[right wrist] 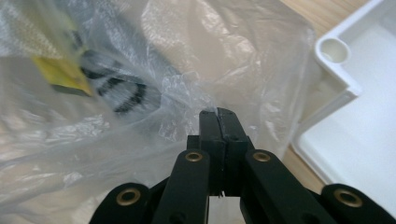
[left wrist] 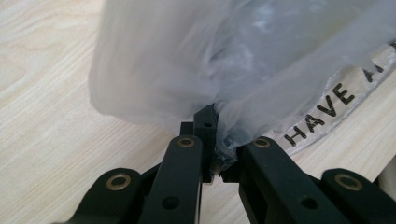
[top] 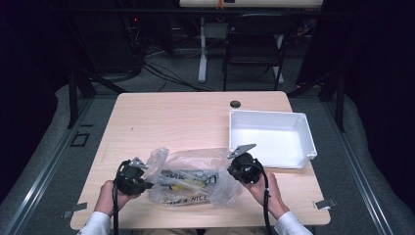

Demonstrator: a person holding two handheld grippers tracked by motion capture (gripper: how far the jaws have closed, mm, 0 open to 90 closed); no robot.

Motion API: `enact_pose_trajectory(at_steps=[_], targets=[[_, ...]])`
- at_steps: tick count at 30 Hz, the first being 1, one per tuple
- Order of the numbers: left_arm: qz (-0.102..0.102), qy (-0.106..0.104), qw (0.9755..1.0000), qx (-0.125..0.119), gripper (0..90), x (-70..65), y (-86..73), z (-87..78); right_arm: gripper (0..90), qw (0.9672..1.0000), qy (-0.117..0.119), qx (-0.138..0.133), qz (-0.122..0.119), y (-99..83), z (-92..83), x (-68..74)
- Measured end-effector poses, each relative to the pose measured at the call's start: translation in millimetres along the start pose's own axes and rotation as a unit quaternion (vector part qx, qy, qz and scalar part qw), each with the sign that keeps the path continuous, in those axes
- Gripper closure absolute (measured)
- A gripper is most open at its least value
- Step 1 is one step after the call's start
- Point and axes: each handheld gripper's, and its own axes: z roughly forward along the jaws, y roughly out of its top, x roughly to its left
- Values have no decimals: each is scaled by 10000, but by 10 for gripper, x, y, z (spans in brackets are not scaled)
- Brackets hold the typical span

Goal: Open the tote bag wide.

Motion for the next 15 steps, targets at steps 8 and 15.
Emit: enact_pose_trajectory(at_steps=[8,15], targets=[[-86,111,9996,242,887,75,-27,52,900,9990,-403,201,24,-47,103,-104],[-4,189,9978,636,888,92,-38,131,900,9968,-555,581,0,-78,188,-132]])
